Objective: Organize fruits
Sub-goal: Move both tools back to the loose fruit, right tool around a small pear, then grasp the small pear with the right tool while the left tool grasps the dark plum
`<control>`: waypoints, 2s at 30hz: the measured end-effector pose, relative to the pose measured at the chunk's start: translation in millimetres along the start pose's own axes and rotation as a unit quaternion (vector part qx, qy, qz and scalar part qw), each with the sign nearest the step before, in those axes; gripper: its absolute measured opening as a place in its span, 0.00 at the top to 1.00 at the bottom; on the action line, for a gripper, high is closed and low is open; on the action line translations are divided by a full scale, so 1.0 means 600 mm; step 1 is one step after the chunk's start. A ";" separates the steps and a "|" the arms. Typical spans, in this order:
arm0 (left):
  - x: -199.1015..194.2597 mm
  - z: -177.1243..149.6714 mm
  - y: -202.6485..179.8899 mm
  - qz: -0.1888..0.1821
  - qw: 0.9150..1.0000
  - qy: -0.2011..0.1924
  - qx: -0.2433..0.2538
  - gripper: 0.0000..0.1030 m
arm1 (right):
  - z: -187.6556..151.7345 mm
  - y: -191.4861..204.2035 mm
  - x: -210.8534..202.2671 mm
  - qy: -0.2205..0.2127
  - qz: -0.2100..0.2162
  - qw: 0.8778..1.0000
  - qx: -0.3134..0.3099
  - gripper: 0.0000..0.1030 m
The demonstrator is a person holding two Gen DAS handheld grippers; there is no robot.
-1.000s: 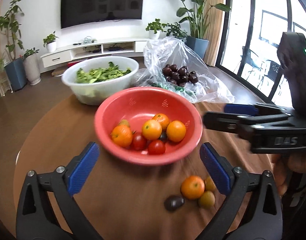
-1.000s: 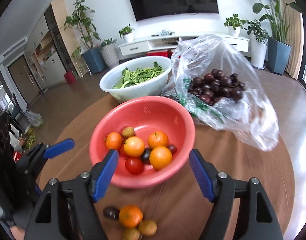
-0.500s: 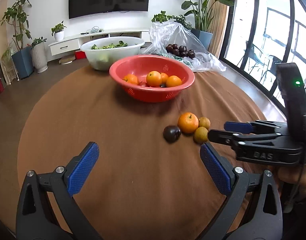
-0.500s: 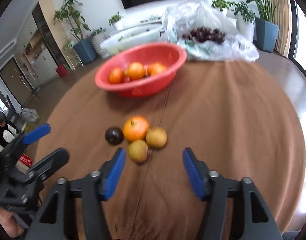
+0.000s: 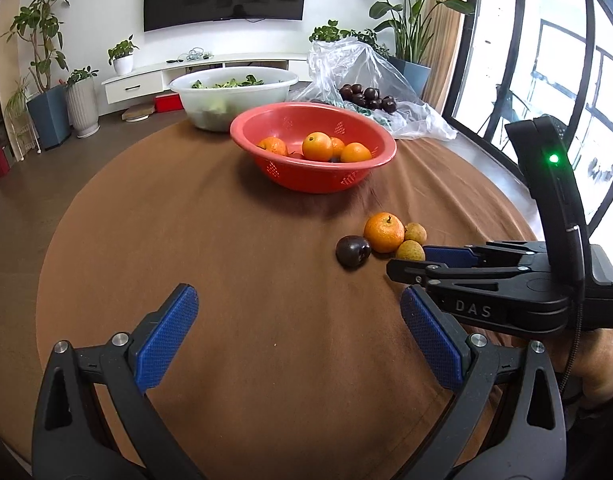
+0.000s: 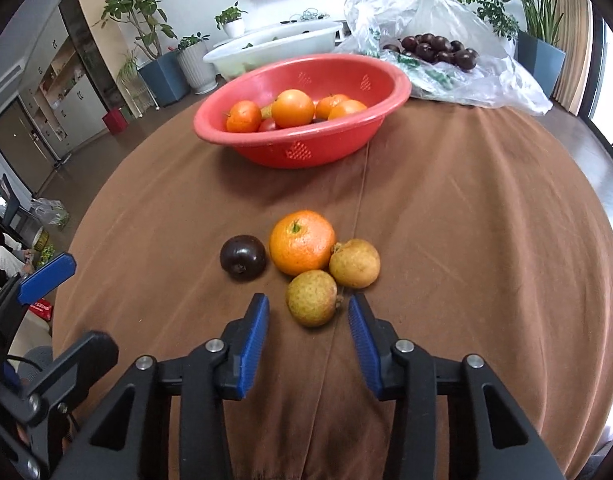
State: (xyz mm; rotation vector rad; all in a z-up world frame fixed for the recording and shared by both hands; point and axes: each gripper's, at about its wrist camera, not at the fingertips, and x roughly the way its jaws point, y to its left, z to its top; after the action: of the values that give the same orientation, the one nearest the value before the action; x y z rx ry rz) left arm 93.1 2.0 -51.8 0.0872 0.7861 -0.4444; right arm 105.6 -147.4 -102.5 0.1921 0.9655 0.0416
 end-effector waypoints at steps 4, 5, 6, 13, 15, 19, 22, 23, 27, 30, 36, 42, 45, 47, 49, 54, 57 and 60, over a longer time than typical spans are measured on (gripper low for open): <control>0.003 -0.002 0.000 -0.001 1.000 0.002 0.000 0.00 | 0.003 0.006 0.003 -0.002 -0.013 1.000 -0.005 0.59; 0.003 -0.002 0.000 -0.001 1.000 0.002 0.000 0.00 | 0.003 0.007 0.003 -0.003 -0.017 1.000 -0.008 0.60; 0.004 -0.001 0.000 -0.001 1.000 0.003 0.000 0.00 | 0.003 0.008 0.004 -0.004 -0.020 1.000 -0.011 0.62; 0.015 0.003 -0.001 -0.002 1.000 0.010 0.004 0.00 | -0.001 0.000 -0.002 -0.002 -0.009 1.000 -0.013 0.69; 0.020 0.008 -0.003 -0.009 1.000 0.013 0.012 0.00 | -0.004 -0.003 -0.006 -0.001 -0.002 1.000 -0.011 0.69; 0.046 0.026 -0.014 -0.018 0.998 0.026 0.049 0.00 | -0.015 -0.018 -0.023 -0.002 0.011 1.000 0.001 0.69; 0.075 0.045 -0.026 -0.027 0.995 0.042 0.087 0.00 | -0.019 -0.034 -0.038 -0.009 0.022 1.000 0.016 0.69; 0.085 0.050 -0.030 -0.034 0.993 0.047 0.101 0.00 | -0.019 -0.040 -0.044 -0.012 0.023 0.999 0.020 0.69; 0.133 0.064 -0.044 -0.054 0.984 0.079 0.148 0.00 | -0.019 -0.059 -0.058 -0.019 0.029 0.999 0.034 0.69; 0.155 0.070 -0.052 -0.066 0.978 0.088 0.175 0.01 | -0.019 -0.068 -0.062 -0.022 0.033 0.998 0.042 0.69; 0.184 0.073 -0.059 -0.106 0.968 0.111 0.199 0.22 | -0.020 -0.076 -0.062 -0.025 0.041 0.998 0.048 0.69; 0.197 0.073 -0.055 -0.119 0.965 0.120 0.199 0.44 | -0.022 -0.080 -0.059 -0.024 0.042 0.997 0.053 0.69; 0.195 0.072 -0.059 -0.126 0.963 0.117 0.209 0.62 | -0.022 -0.081 -0.059 -0.024 0.042 0.997 0.053 0.69; 0.187 0.068 -0.059 -0.131 0.961 0.115 0.215 0.71 | -0.023 -0.080 -0.059 -0.024 0.041 0.998 0.052 0.69; 0.187 0.067 -0.063 -0.130 0.960 0.114 0.221 0.73 | -0.023 -0.080 -0.058 -0.023 0.041 0.998 0.052 0.69; 0.184 0.064 -0.060 -0.128 0.962 0.109 0.213 0.76 | -0.023 -0.079 -0.058 -0.023 0.041 0.998 0.052 0.69; 0.180 0.062 -0.056 -0.127 0.965 0.106 0.202 0.76 | -0.023 -0.079 -0.058 -0.024 0.040 0.998 0.053 0.69; 0.172 0.059 -0.048 -0.124 0.970 0.103 0.182 0.76 | -0.023 -0.079 -0.058 -0.024 0.040 0.998 0.052 0.69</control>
State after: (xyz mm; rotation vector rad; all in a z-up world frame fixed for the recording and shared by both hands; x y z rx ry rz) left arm 168.5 -68.9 -96.2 0.3843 0.9162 -0.8252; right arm 72.1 -195.9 -90.3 0.3271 0.9121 0.0600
